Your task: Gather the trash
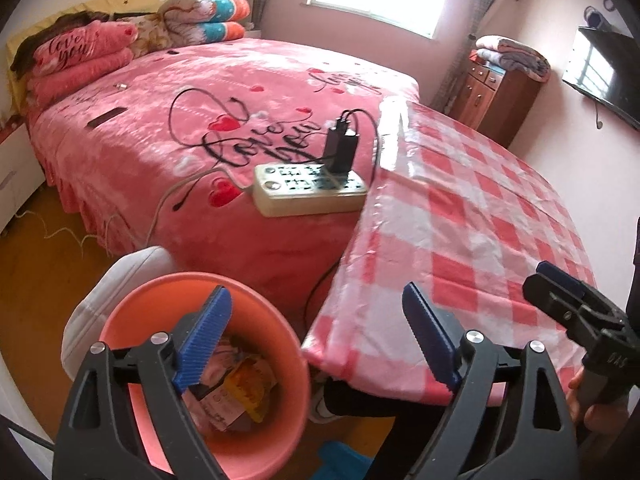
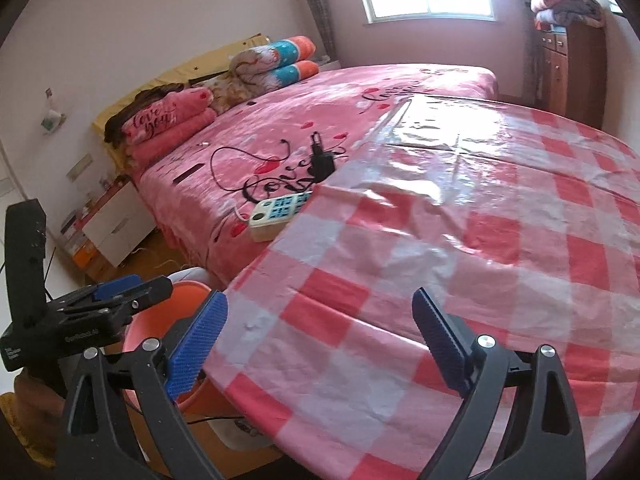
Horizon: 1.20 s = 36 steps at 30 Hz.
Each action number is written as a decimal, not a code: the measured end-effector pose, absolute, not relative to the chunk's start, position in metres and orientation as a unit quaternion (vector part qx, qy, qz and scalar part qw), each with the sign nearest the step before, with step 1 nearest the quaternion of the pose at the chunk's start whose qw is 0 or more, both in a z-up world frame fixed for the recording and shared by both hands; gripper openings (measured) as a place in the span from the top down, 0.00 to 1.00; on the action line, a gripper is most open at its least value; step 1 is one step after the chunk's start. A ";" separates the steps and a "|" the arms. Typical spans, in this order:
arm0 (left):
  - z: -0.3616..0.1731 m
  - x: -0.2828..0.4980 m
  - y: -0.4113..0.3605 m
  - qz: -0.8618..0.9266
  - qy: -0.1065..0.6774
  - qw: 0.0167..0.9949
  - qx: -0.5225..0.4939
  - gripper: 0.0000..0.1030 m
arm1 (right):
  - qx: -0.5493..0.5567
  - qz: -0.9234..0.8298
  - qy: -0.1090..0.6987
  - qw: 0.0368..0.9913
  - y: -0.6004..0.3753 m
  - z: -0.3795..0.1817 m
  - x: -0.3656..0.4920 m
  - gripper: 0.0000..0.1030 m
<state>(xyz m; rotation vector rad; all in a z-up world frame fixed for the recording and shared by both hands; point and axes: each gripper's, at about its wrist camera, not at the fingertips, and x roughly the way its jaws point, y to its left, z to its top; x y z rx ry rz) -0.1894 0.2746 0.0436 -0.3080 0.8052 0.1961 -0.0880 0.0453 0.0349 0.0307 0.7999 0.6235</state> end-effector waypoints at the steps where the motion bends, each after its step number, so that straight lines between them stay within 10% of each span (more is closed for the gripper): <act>1: 0.045 -0.187 0.271 0.092 0.388 0.905 -0.147 0.14 | 0.016 0.298 0.380 0.875 0.041 0.035 -0.088 0.10; 36: 0.062 -0.112 0.143 0.021 0.395 0.917 -0.055 0.14 | 0.021 0.149 0.323 0.934 -0.080 0.033 -0.059 0.10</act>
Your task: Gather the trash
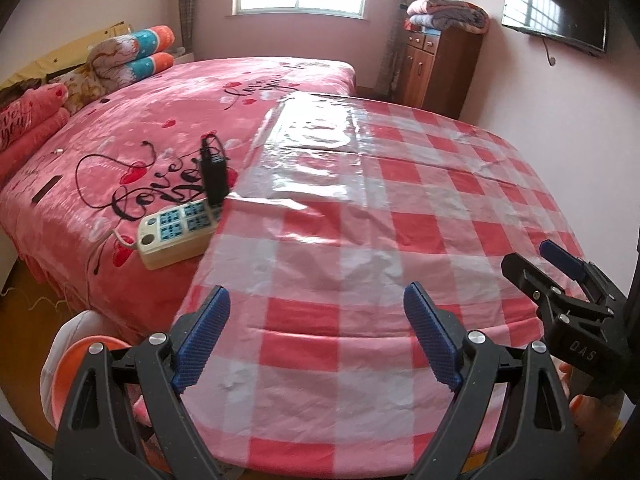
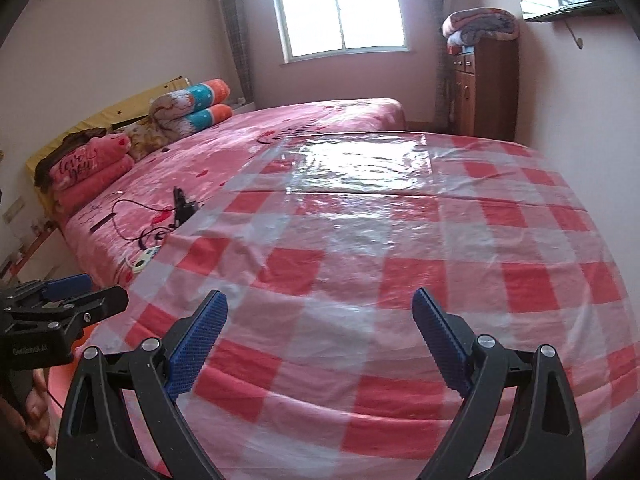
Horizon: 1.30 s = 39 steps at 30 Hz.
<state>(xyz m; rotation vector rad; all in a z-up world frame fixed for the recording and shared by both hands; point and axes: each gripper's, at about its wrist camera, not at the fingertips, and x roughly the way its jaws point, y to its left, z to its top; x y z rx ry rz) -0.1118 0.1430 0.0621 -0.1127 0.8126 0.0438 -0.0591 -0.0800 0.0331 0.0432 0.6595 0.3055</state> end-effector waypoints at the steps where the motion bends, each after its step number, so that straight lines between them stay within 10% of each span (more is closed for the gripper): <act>1: 0.062 -0.110 0.139 0.020 0.395 0.917 -0.053 0.14 | 0.022 0.146 0.322 0.935 -0.083 0.033 -0.059 0.10; 39: 0.057 -0.033 0.011 -0.022 0.353 0.935 -0.001 0.06 | 0.034 -0.026 0.263 0.964 -0.194 0.034 -0.043 0.09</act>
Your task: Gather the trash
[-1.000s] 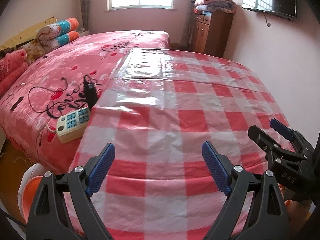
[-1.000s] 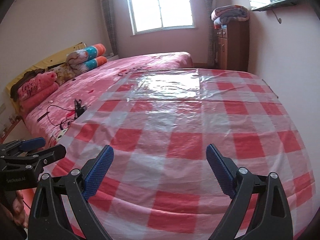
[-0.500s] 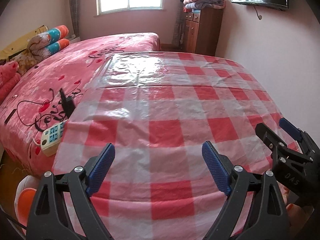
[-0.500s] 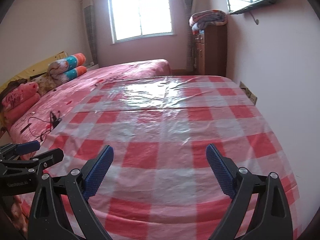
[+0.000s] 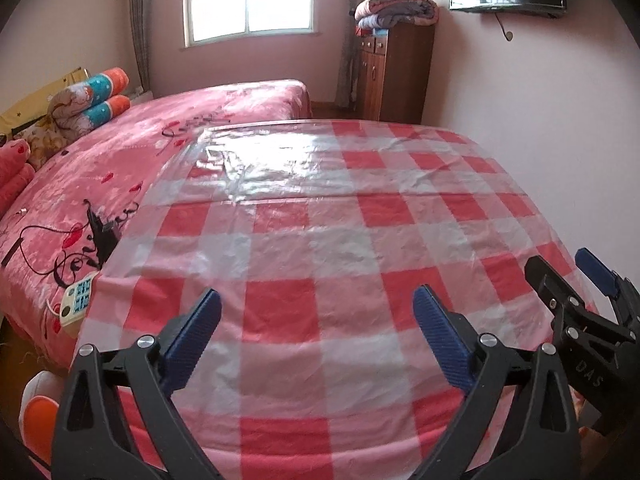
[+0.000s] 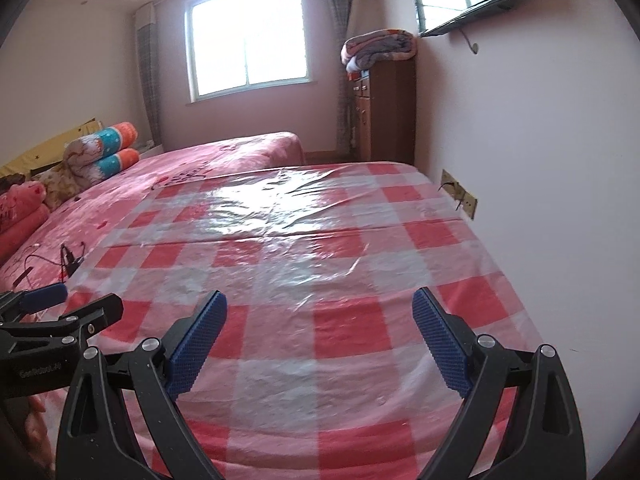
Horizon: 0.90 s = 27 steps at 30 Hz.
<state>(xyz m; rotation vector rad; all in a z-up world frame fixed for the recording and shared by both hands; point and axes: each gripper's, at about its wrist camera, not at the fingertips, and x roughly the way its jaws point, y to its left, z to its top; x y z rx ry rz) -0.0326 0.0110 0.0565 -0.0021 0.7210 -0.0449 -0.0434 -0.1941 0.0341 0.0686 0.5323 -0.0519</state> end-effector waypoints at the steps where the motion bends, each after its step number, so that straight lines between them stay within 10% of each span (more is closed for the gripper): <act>1: 0.057 -0.031 0.009 -0.023 0.350 0.936 0.000 0.06 | 0.032 -0.029 0.261 0.964 -0.195 0.034 -0.043 0.08; 27: 0.044 -0.002 -0.015 -0.013 0.360 0.933 -0.001 0.04 | 0.030 -0.046 0.258 0.965 -0.208 0.035 -0.039 0.08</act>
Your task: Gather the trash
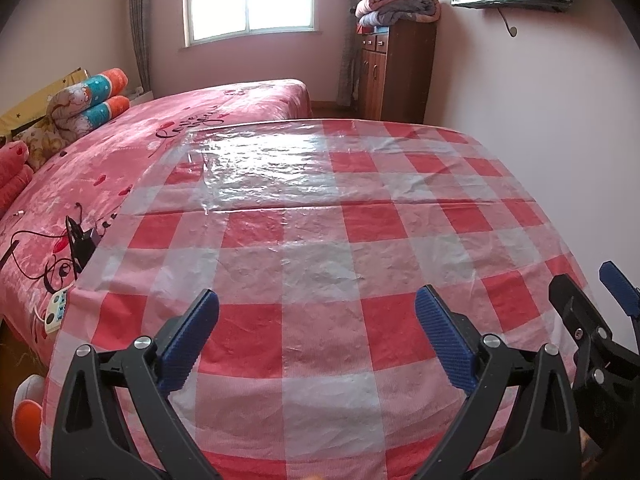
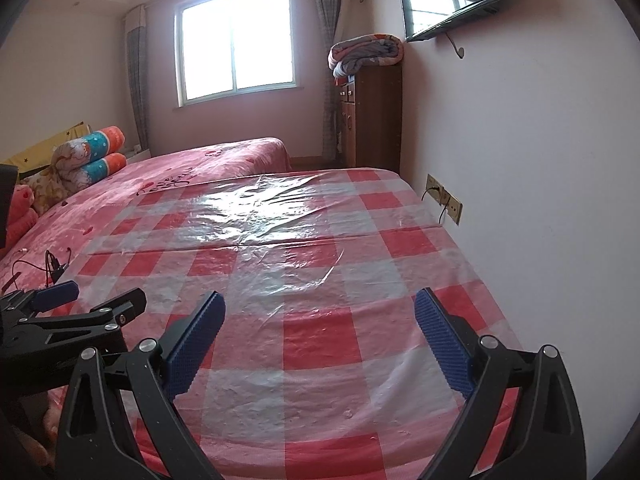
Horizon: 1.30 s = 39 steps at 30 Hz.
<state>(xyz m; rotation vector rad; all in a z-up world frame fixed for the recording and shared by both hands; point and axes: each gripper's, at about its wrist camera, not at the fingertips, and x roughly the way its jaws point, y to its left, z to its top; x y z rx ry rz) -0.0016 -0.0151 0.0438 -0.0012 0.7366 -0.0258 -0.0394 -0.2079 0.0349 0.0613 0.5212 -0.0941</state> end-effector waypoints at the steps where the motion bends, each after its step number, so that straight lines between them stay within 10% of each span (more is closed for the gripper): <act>1: 0.044 -0.002 -0.015 -0.012 0.360 0.933 0.000 0.04 | 0.030 -0.046 0.257 0.965 -0.208 0.035 -0.039 0.08; 39: 0.005 0.031 -0.007 -0.006 0.436 0.900 -0.016 0.04 | 0.045 -0.014 0.379 0.924 -0.200 0.007 0.002 0.08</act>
